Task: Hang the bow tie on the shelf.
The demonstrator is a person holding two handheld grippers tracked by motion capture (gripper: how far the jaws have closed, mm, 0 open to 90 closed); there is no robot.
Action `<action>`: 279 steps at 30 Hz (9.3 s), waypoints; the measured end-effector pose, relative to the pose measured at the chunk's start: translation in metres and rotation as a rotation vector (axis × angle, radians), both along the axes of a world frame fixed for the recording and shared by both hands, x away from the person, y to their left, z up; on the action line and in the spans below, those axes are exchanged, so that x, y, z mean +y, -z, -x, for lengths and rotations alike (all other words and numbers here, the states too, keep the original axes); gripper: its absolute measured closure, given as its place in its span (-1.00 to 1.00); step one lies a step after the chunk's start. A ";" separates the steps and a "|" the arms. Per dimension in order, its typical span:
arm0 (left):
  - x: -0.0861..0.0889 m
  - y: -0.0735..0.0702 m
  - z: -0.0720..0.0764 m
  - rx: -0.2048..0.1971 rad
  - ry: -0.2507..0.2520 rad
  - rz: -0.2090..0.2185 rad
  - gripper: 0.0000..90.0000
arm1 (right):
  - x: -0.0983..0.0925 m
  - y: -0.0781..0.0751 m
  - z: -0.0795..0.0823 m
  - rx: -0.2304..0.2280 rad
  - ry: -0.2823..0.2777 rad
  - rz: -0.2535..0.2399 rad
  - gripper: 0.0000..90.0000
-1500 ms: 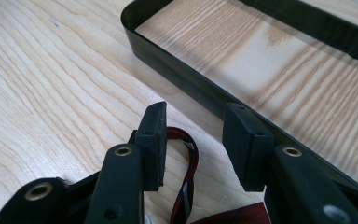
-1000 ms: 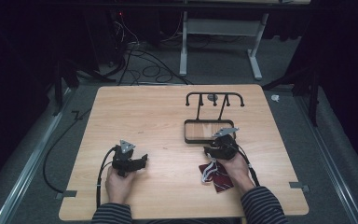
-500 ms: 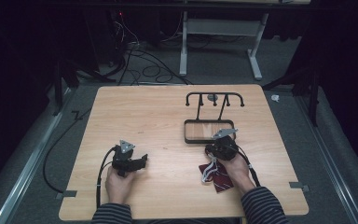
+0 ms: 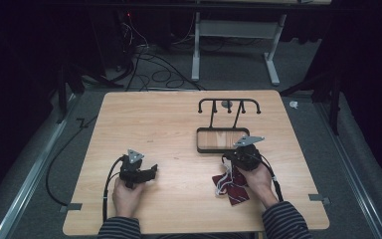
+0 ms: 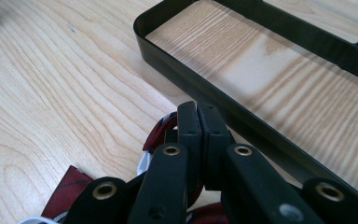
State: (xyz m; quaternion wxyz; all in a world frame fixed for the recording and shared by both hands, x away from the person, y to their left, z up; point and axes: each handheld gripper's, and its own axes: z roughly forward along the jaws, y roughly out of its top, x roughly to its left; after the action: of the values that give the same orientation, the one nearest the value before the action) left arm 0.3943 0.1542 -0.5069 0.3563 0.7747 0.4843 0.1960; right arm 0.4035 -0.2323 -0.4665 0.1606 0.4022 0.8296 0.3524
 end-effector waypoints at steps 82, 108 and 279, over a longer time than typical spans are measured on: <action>-0.001 0.000 0.000 -0.005 -0.001 -0.012 -0.41 | -0.022 -0.114 0.019 -0.252 -0.012 -0.087 1.00; -0.001 0.000 0.000 -0.004 -0.001 -0.010 -0.41 | -0.017 -0.129 -0.006 -0.215 -0.013 -0.172 1.00; -0.001 0.000 0.000 -0.004 0.001 -0.009 -0.42 | -0.070 -0.100 0.011 -0.151 0.118 -0.232 0.50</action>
State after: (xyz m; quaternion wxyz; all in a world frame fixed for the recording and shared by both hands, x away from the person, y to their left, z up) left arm 0.3941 0.1532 -0.5071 0.3540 0.7760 0.4824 0.1994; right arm 0.3921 -0.3022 -0.3667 0.1954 0.4386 0.7437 0.4651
